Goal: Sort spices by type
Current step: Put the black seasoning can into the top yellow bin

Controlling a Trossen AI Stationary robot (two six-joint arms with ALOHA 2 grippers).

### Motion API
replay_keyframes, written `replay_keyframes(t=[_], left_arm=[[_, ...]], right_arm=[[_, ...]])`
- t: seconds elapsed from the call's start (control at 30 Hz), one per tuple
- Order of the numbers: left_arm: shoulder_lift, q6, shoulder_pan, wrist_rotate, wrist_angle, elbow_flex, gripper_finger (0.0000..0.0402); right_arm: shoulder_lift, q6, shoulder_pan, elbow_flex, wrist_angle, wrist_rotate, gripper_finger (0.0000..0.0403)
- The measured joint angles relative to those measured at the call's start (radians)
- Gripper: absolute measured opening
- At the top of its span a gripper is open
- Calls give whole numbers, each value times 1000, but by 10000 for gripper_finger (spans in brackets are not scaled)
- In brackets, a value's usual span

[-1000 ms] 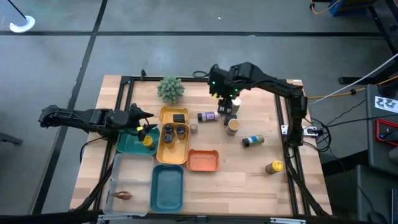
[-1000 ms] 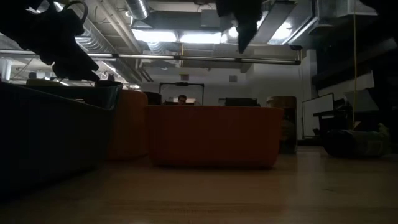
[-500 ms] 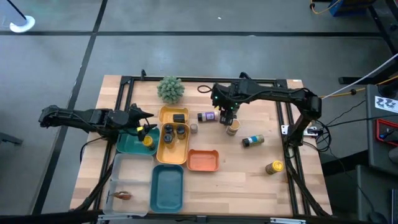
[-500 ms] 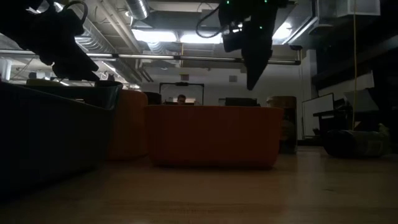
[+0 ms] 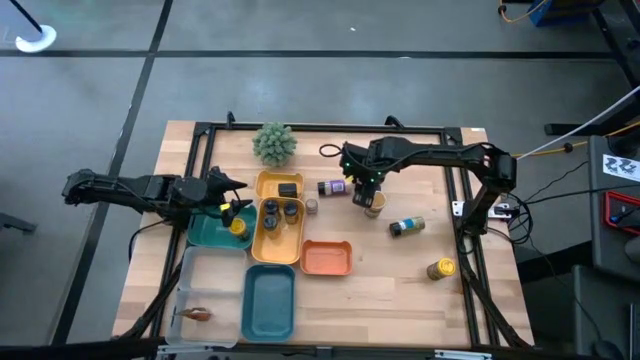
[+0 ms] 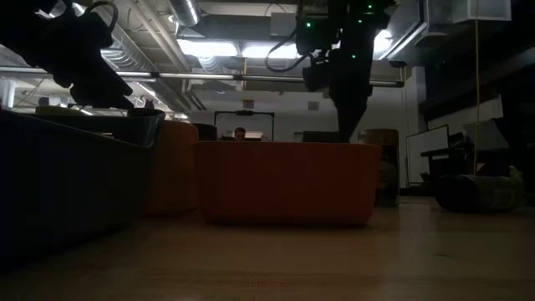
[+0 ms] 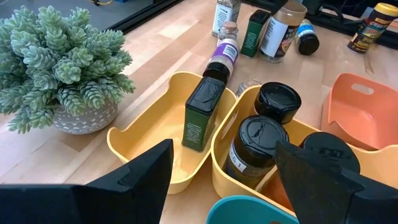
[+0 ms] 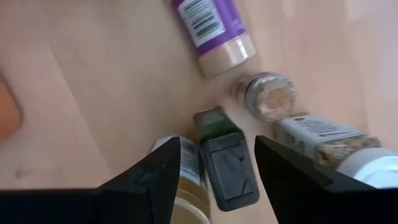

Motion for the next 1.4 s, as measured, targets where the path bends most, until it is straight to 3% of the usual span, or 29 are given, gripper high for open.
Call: replay_keyframes(t=[0.57, 0.83, 1.4], left_arm=[[0, 0, 0, 0, 0, 0, 263], [0, 0, 0, 0, 0, 0, 263], [0, 0, 0, 0, 0, 0, 263]], right_arm=[[0, -9, 0, -77, 32, -8, 205], [0, -17, 0, -79, 52, 58, 205], [0, -63, 0, -79, 53, 52, 205]])
